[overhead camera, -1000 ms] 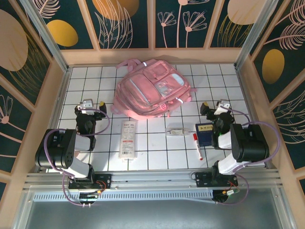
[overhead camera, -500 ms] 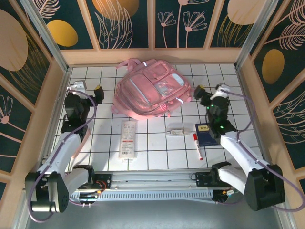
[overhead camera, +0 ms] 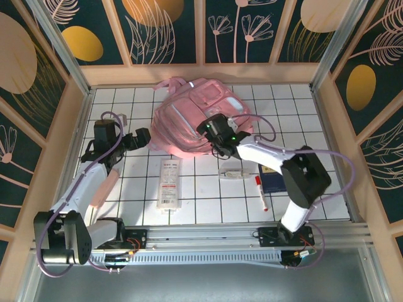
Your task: Pack books, pencil case, and school supplies into a backpack
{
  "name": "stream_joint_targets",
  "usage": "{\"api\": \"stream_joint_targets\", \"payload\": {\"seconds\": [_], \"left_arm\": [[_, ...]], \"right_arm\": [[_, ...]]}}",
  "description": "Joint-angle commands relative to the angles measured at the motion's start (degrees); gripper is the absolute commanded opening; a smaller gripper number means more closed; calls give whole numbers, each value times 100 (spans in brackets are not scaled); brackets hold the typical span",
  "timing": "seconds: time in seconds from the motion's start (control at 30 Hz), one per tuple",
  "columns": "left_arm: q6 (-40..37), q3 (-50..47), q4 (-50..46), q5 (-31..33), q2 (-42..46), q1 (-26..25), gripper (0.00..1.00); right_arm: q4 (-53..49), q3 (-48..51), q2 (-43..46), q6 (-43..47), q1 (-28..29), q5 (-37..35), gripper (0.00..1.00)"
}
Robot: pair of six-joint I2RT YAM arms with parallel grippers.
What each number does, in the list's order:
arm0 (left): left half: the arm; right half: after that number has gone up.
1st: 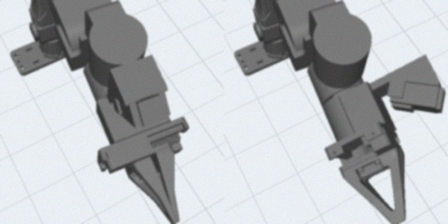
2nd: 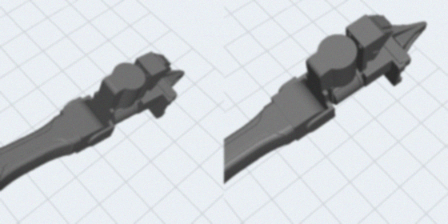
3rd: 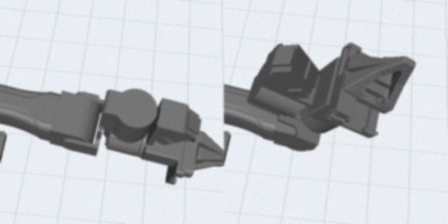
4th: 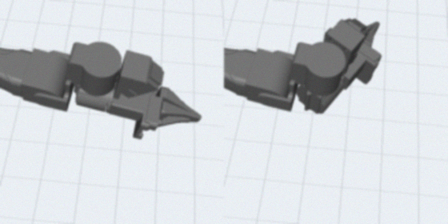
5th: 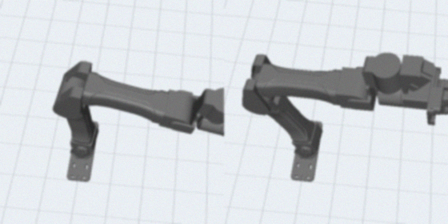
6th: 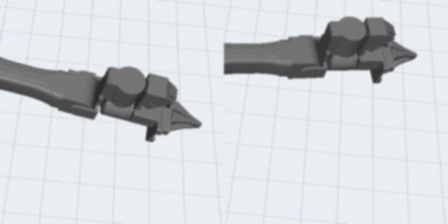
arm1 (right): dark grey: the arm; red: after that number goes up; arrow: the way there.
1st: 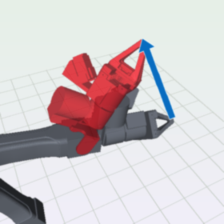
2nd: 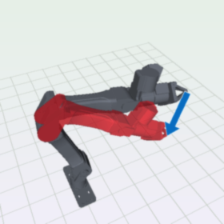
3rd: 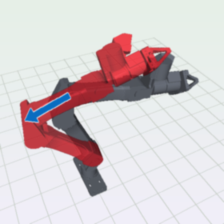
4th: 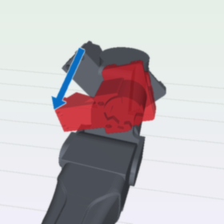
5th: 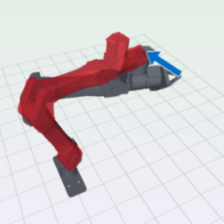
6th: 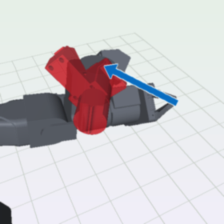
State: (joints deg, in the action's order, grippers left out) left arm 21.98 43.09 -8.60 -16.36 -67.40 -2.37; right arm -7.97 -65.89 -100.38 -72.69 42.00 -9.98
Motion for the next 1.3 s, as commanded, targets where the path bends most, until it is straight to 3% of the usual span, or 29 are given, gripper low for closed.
{"api": "stream_joint_targets", "payload": {"seconds": [0.0,0.13,0.37,0.47,0.53,0.6,0.67,0.77,0.83,0.87,0.93,0.97,1.0,1.1,1.27], "left_arm": [[466,293,97,-495,-238,-22,99],[113,856,-277,-287,-645,-17,99],[105,998,-440,-184,-941,-19,99],[201,960,-423,-312,-895,-21,99],[206,886,-393,-282,-817,-29,99],[220,804,-371,-203,-743,-20,99],[228,748,-379,-175,-670,-24,99],[185,713,-330,-372,-600,-26,99],[124,688,-197,-777,-590,-33,99],[110,677,-122,-929,-604,-59,99],[271,601,362,-1662,-634,-180,99],[481,521,664,-1841,-634,-268,99],[586,482,889,-1843,-654,-428,99],[179,743,666,-1199,-970,-778,99],[215,1399,253,-685,-1968,-782,99]], "right_arm": [[-408,-46,-444,-1779,337,501,96],[-108,6,-678,-2706,768,505,92],[416,-506,-1380,-2525,476,622,70],[285,-739,-1351,-2310,499,389,42],[216,-773,-1335,-2191,491,365,14],[175,-716,-1285,-2092,453,433,0],[140,-637,-1149,-1807,403,451,0],[-113,-643,-713,-672,235,344,0],[-193,-696,-383,752,-14,525,0],[1,-689,-301,1548,-164,964,0],[-83,-974,-384,3305,-678,2915,0],[-426,-1138,-431,4033,-837,3549,0],[-1013,-1310,-443,4862,-938,3877,0],[-2243,-1372,-276,6555,-1030,3466,0],[-2956,-1086,-98,7414,-1889,3850,0]]}}
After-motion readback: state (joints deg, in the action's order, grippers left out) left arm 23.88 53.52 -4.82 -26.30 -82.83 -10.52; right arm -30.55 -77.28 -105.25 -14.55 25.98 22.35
